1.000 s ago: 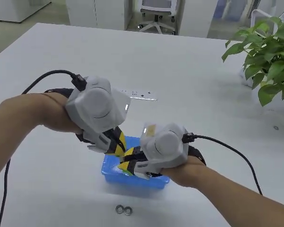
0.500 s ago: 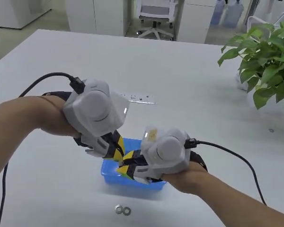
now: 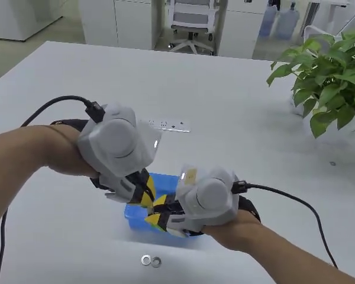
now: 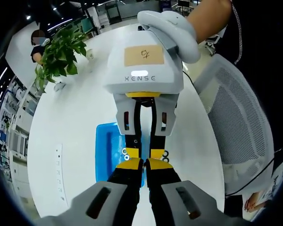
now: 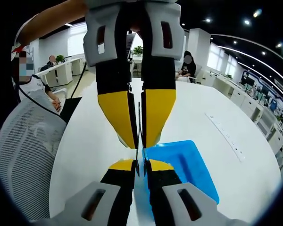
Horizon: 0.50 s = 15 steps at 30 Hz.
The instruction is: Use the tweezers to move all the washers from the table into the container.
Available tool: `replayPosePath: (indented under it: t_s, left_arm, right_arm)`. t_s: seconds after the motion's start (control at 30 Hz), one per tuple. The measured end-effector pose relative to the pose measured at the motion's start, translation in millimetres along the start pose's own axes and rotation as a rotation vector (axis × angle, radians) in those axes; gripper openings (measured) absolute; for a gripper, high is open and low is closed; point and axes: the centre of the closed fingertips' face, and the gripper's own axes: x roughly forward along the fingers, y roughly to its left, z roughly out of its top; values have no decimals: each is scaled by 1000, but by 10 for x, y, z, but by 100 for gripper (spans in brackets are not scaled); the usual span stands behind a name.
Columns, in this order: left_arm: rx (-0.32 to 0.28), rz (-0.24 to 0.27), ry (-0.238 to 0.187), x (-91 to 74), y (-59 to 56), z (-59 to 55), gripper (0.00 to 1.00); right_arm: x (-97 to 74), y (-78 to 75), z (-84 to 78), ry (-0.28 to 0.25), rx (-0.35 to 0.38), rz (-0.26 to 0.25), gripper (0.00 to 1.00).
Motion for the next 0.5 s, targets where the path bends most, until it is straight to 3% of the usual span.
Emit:
replayPosePath:
  t_s: [0.5]
  left_arm:
    - [-4,-8,-10,159,-215,2,7]
  right_arm:
    - [22,196,-163,25,5,21,12]
